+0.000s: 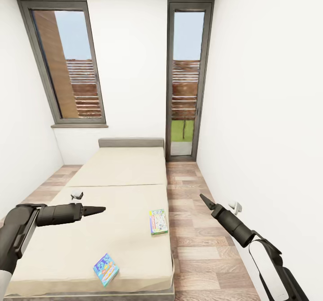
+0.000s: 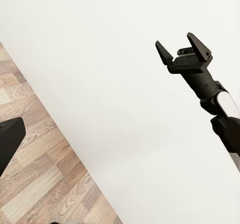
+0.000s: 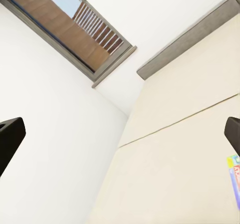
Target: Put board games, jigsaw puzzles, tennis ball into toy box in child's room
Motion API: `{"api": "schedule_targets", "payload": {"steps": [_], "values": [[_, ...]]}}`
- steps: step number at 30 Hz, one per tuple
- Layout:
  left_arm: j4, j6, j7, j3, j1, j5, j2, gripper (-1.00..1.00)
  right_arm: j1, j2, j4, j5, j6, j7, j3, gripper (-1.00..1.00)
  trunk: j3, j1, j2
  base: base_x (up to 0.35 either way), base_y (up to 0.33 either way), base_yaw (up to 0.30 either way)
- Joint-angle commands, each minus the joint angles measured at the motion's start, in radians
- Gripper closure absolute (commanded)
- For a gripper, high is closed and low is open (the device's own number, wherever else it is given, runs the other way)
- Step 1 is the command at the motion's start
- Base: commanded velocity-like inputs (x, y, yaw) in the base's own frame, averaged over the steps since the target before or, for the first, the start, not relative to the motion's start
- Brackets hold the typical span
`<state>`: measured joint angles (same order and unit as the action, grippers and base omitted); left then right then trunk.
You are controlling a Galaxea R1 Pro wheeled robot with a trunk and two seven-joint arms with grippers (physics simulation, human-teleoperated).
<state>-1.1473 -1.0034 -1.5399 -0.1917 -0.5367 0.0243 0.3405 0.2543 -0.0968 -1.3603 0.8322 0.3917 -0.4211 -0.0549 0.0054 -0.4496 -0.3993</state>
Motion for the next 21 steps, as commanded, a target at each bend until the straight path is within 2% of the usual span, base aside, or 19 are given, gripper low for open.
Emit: {"api": "schedule_targets", "payload": {"steps": [1, 5, 13, 21], "values": [[0.000, -0.011, -0.005, 0.000, 0.000, 0.003, 0.000, -1.00, 0.000, 0.000, 0.000, 0.009, 0.009, 0.000, -0.001, -1.00, 0.000, 0.000, -0.001, 0.000, 0.000, 0.000], [0.000, -0.011, -0.005, 0.001, 0.000, 0.003, -0.001, -1.00, 0.000, 0.000, 0.001, 0.008, 0.009, 0.002, -0.001, -1.00, 0.000, 0.000, -0.001, -0.070, 0.000, 0.000], [0.000, -0.011, -0.005, 0.001, 0.000, 0.002, -0.001, -1.00, 0.000, 0.000, -0.003, 0.008, 0.009, -0.002, -0.001, -1.00, 0.000, 0.000, -0.001, -0.212, 0.000, 0.000], [0.000, -0.011, -0.005, 0.001, 0.000, 0.003, -0.001, -1.00, 0.000, 0.000, -0.006, 0.008, 0.009, -0.002, -0.001, -1.00, 0.000, 0.000, -0.001, -0.073, 0.000, 0.000]]}}
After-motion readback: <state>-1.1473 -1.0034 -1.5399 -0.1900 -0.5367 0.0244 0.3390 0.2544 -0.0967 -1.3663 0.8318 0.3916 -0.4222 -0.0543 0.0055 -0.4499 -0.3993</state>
